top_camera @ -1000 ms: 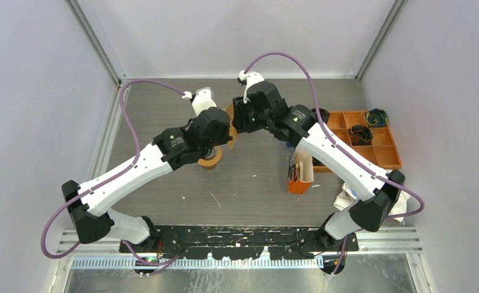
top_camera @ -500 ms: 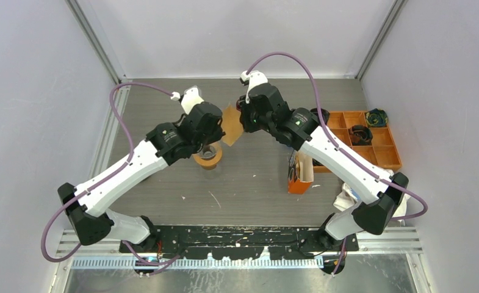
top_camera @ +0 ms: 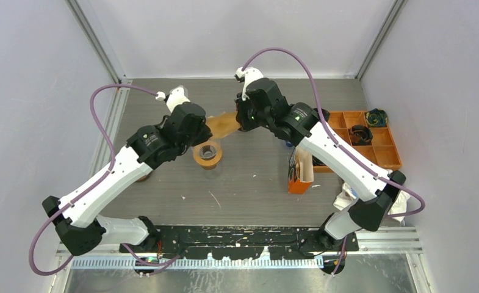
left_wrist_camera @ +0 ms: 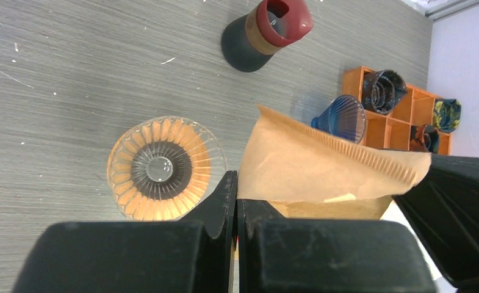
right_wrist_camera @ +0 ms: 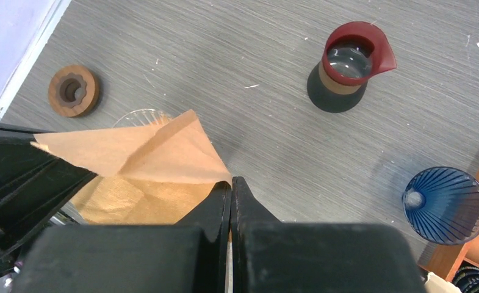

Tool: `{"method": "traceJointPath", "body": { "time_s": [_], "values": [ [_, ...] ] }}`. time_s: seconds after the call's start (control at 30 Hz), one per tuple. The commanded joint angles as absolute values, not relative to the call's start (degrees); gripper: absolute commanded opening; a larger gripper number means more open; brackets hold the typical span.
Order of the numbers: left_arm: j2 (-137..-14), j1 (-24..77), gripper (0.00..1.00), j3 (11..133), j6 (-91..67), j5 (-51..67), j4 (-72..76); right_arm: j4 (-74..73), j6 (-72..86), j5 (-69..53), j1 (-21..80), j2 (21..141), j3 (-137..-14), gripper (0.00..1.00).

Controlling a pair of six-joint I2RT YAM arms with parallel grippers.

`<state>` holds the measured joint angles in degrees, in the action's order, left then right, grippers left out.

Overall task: Place the coffee filter in the dripper
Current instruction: Place the coffee filter in the coffee dripper.

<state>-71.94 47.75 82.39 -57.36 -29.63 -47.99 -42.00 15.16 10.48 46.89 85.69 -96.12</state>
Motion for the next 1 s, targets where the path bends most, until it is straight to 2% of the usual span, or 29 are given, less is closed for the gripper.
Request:
{"method": "traceJointPath", "body": {
  "time_s": [0.0, 0.43, 0.63, 0.8, 0.97],
  "values": [
    [-69.95, 47.22, 0.02, 81.94, -54.09, -27.9, -49.75, -43.41, 13.92, 8.76, 47.2, 86.69, -101.35, 0.01],
    [-67.15, 47.22, 0.17, 81.6, -50.27, -22.54, -52.39, -50.94, 13.31, -2.13, 47.2, 92.7, -111.25, 0.01],
    [-65.24, 47.05, 0.29, 79.98, -49.81, -23.62, -52.58, -52.82, 13.54, -4.79, 47.5, 94.24, -112.87, 0.01],
    [-64.0, 46.39, 0.43, 79.08, -48.92, -24.7, -52.41, -54.35, 13.28, -5.98, 48.19, 96.3, -114.6, 0.01],
    [-63.73, 45.43, 0.46, 78.75, -48.26, -25.2, -52.88, -56.32, 13.14, -6.71, 49.0, 98.38, -116.43, 0.01]
  ]
}}
